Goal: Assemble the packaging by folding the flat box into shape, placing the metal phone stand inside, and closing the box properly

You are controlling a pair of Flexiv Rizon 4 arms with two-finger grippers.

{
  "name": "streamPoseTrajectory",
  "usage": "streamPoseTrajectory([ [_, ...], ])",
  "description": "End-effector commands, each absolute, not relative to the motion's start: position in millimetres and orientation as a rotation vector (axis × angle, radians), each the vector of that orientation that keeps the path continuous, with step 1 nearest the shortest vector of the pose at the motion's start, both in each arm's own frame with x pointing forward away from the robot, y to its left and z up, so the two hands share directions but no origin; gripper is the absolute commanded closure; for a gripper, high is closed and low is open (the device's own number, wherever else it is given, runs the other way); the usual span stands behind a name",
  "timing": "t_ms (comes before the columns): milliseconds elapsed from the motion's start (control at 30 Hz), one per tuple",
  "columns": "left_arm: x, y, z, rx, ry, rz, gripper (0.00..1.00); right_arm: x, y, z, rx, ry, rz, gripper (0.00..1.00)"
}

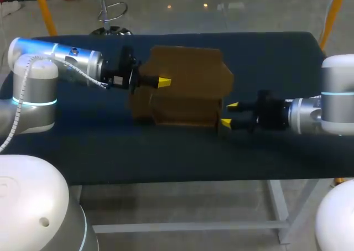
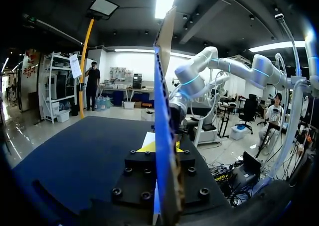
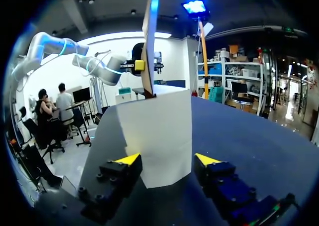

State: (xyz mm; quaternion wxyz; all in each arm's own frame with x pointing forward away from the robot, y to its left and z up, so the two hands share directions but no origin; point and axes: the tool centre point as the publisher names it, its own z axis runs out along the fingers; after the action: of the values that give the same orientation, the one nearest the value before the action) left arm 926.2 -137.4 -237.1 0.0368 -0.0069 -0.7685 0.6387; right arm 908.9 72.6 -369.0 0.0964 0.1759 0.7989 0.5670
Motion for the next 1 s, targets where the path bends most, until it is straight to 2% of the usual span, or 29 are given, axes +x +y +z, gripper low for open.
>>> streamPoseTrajectory([
  [33, 926.4, -135.2, -241.1, -0.022, -2.362, 1.957, 1.00, 913.9, 77.5, -372.6, 0.509, 2.365, 1.704, 0.29],
  [567, 926.4, -135.2, -241.1, -0.022, -2.362, 1.957, 1.00, 909.1, 92.7, -369.3, 0.489, 2.350, 1.729, 0.29],
  [1000, 926.4, -135.2, -241.1, -0.022, -2.362, 1.957, 1.00, 906.1, 103.0, -369.0, 0.548, 2.283, 1.690, 0.32],
])
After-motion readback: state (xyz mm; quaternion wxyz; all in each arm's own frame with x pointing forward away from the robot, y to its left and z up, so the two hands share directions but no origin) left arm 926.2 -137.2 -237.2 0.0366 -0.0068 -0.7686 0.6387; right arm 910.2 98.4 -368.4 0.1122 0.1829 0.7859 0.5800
